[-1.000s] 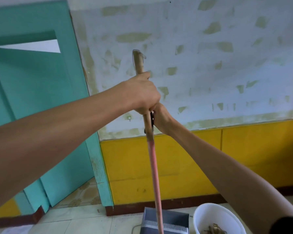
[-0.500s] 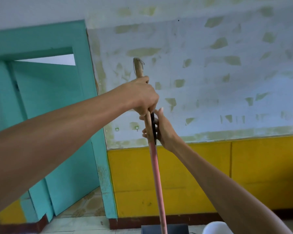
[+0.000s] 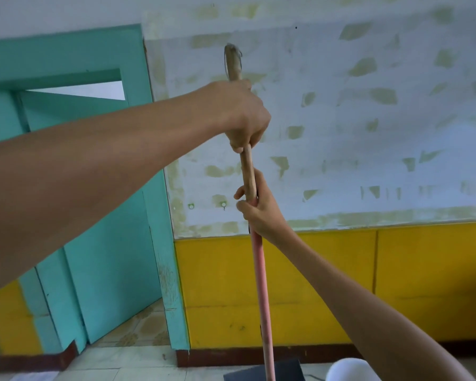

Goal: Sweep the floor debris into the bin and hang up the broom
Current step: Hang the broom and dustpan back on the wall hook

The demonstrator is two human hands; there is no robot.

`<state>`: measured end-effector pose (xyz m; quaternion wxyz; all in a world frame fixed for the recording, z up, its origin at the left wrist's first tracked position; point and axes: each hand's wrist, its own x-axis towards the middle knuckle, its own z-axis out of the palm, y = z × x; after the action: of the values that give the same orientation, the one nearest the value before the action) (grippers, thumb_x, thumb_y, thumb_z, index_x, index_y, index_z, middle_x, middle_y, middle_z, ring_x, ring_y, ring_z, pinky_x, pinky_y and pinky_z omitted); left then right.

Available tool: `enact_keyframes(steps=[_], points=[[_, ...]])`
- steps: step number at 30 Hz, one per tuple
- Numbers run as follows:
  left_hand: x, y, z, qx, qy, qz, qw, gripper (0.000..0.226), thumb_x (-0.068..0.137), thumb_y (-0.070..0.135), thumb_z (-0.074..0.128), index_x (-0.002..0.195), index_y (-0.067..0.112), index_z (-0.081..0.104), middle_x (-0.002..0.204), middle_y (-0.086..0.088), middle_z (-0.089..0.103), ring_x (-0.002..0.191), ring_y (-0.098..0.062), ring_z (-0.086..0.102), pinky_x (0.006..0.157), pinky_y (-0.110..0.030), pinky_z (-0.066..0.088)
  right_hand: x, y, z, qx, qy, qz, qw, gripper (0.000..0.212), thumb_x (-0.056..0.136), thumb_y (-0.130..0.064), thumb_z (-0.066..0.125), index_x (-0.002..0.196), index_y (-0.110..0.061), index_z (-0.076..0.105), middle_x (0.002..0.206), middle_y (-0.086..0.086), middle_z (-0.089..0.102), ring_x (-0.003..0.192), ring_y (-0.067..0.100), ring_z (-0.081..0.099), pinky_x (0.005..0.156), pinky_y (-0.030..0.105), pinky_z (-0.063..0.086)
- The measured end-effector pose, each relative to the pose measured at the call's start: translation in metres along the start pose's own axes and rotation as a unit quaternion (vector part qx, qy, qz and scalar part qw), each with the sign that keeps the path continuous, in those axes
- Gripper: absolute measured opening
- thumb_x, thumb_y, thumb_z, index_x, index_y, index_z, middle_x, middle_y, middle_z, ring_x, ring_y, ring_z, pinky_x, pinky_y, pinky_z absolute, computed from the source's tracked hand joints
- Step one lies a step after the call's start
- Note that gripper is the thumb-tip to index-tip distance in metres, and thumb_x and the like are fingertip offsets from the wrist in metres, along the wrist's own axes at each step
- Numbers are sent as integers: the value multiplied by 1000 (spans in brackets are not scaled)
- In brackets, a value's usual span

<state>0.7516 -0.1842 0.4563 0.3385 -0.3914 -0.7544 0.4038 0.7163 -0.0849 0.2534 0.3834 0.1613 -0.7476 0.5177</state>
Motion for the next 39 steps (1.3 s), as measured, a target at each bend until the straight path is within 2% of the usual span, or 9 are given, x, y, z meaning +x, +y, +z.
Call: enact_keyframes(steps=[4,7,9,10,14,18,25,31,39], points=[[-1,7,25,12,230,-25,973,27,79,28,63,106,26,67,103,-1,60,100,-25,55,95,-41,41,0,5,-5,7,46,15,999,46,84,-3,48,118,-34,48,75,7,50,58,13,48,50,30,47],[-12,48,72,-200,435,-151,865,34,76,9,55,108,10,67,95,-11,60,85,-32,58,75,-41,47,3,7,-13,15,45,19,999,58,78,0,47,119,-41,48,71,-1,47,56,12,47,51,28,46],[-15,93,104,-405,395,-242,789,36,82,8,51,115,8,64,98,-11,62,87,-30,60,72,-38,51,9,7,-14,8,52,13,999,54,81,0,48,123,-34,47,67,-3,46,54,13,46,50,32,46],[-13,115,114,-523,336,-266,737,35,88,12,48,120,8,62,103,-10,64,92,-27,61,76,-37,52,12,6,-12,-2,55,8,998,50,84,-2,50,124,-31,47,66,-2,46,53,14,46,49,33,46],[5,160,124,-803,233,-394,383,31,96,24,36,82,12,61,78,-2,63,75,-21,58,56,-26,41,25,4,-6,-16,64,2,998,50,83,-9,52,129,-29,46,74,-3,50,59,6,50,58,22,48],[23,169,114,-835,186,-465,230,49,98,38,23,86,15,65,96,-9,70,94,-29,64,84,-45,51,37,-1,-1,-12,79,-4,997,37,87,-15,57,119,-32,49,77,-2,51,63,11,52,64,30,51],[20,190,114,-810,230,-407,353,63,93,53,11,99,18,64,102,-10,72,100,-29,64,89,-50,49,52,-9,-5,13,97,0,995,27,86,-18,59,110,-26,49,79,2,47,59,16,45,59,37,48],[11,196,129,-781,289,-330,444,49,92,68,19,84,31,51,67,4,59,50,-8,54,46,-33,42,68,-29,-6,30,99,25,994,43,75,-10,61,114,-26,49,76,5,50,58,18,49,50,34,49],[9,201,148,-707,407,-327,477,43,101,49,28,120,19,52,82,2,57,63,-9,51,57,-22,39,84,-53,5,25,69,-18,997,55,69,-8,64,117,-25,44,78,2,48,58,11,51,52,21,48]])
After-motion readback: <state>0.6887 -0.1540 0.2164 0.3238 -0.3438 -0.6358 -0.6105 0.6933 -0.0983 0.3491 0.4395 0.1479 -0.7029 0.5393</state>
